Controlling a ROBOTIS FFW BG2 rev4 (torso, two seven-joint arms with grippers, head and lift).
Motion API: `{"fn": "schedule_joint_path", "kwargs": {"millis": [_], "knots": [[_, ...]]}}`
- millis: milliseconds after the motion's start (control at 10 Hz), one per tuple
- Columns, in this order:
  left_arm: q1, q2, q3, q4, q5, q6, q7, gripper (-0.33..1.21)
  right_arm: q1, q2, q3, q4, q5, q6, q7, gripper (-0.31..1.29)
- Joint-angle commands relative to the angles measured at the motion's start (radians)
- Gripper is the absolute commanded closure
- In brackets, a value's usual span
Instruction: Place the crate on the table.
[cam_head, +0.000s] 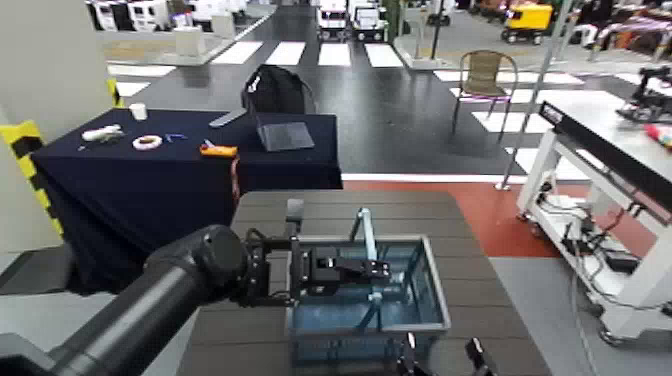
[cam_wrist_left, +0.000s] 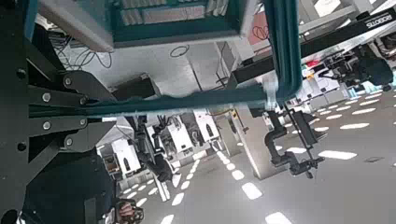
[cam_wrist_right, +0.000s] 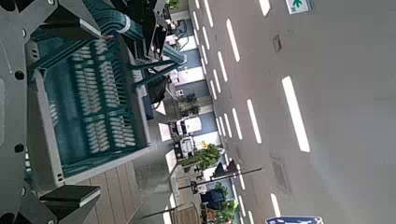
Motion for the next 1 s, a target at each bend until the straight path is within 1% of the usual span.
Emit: {"fn": "schedule_joint_path", "kwargs": {"millis": [100, 500, 700, 800, 900, 1000], "knots": [[0.004, -0.001, 0.0, 0.01, 0.005, -0.015, 0.0, 1.03, 0.0, 0.001, 0.0, 0.002, 0.0, -0.004, 0.0, 0.13], [0.006, -0.004, 0.0, 0.026, 0.006, -0.039, 0.0, 1.03, -0.001, 0.0, 0.003, 0.003, -0.001, -0.007, 0.0, 0.13], [0.007, -0.009, -0.02, 0.043, 0.008, -0.072, -0.012, 1.03, -0.001, 0.0, 0.003, 0.005, -0.001, -0.011, 0.0, 0.13], [0.012, -0.012, -0.027, 0.043, 0.008, -0.079, -0.015, 0.94, -0.001, 0.0, 0.003, 0.005, -0.003, -0.013, 0.0, 0.13], [0.016, -0.012, -0.033, 0.043, 0.008, -0.093, -0.018, 0.67, -0.001, 0.0, 0.002, 0.005, -0.003, -0.013, 0.0, 0.13], [0.023, -0.012, -0.04, 0.043, 0.008, -0.099, -0.018, 0.57, 0.0, 0.0, 0.002, 0.005, -0.004, -0.013, 0.0, 0.13]]}}
